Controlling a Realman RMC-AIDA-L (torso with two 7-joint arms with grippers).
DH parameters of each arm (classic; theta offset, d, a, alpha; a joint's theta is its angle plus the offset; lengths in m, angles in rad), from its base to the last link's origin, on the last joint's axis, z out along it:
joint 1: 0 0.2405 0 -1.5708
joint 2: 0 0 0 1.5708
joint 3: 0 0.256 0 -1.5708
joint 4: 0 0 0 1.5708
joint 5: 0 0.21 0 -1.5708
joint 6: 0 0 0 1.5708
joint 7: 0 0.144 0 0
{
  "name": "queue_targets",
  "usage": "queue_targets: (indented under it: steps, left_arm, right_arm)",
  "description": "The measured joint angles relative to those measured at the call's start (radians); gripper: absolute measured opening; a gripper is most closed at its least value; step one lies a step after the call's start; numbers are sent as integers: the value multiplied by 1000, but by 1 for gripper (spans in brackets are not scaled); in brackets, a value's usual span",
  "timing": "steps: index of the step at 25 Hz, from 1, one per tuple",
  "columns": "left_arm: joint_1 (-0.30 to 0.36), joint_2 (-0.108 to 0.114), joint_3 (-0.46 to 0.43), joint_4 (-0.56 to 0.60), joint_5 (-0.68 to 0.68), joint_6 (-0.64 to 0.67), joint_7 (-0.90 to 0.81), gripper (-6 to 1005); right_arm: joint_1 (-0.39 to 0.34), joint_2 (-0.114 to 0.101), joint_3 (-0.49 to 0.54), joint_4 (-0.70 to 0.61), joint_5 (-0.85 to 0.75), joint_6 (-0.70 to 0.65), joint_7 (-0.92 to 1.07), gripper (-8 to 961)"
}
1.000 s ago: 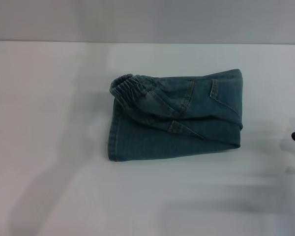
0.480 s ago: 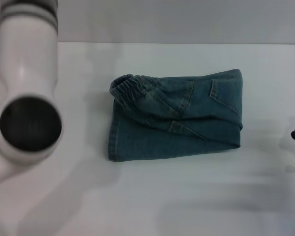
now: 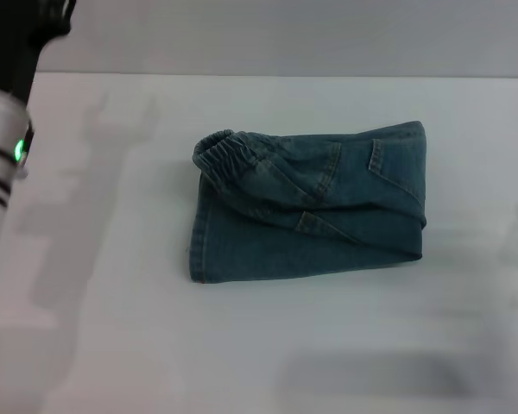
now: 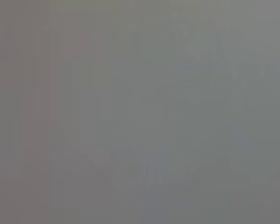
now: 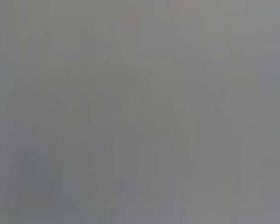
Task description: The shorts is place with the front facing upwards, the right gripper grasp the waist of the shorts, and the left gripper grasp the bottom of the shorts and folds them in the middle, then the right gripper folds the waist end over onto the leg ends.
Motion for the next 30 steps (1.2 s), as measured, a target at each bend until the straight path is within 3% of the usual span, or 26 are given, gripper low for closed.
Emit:
queue_targets:
  steps: [3,6,17,19,30]
  left_arm:
    - [-14,3,-10,-117,41,33,-89,793]
    - [-16,5,-17,-222,96,108,-43,797]
    - [17,0,-34,-303,94,74,53,853]
    - [24,-1,-33,-306,90,74,49,853]
    - [50,-2,-34,-309,83,71,49,855]
  right_arm:
    - [-30,0,-31,19,0,-184,-1,14]
    - [-45,1,-35,47,4,-293,-1,14]
    - [-61,1,-26,69,101,-321,3,396]
    - [-59,1,-24,69,102,-322,3,633]
    - [-52,1,-26,71,102,-309,3,698]
